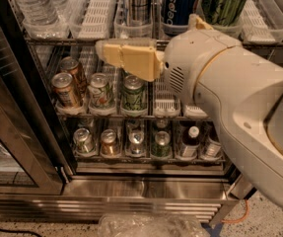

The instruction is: Pick redbull can from top shelf of fridge

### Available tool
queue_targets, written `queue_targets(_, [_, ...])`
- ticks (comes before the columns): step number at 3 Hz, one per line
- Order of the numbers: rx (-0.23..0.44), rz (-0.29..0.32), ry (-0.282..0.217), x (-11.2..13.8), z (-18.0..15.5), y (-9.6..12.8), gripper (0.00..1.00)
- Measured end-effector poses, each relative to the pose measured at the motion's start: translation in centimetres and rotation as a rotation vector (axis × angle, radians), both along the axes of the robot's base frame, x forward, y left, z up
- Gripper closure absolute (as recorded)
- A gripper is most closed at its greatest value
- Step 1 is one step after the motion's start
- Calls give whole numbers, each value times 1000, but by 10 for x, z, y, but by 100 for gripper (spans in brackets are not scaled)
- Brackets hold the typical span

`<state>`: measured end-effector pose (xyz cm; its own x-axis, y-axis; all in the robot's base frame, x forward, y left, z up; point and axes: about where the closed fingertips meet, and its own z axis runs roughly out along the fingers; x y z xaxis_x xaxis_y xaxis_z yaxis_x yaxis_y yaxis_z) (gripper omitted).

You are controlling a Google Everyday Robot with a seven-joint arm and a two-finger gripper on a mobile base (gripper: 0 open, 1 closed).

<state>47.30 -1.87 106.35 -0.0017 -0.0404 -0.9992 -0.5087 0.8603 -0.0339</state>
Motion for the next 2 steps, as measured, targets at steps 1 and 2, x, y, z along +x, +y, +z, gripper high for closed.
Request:
queue_targets(1, [-9, -26, -25, 3, 3, -6, 0])
queue_targets(2, [-21, -42, -80, 5, 13, -7, 0])
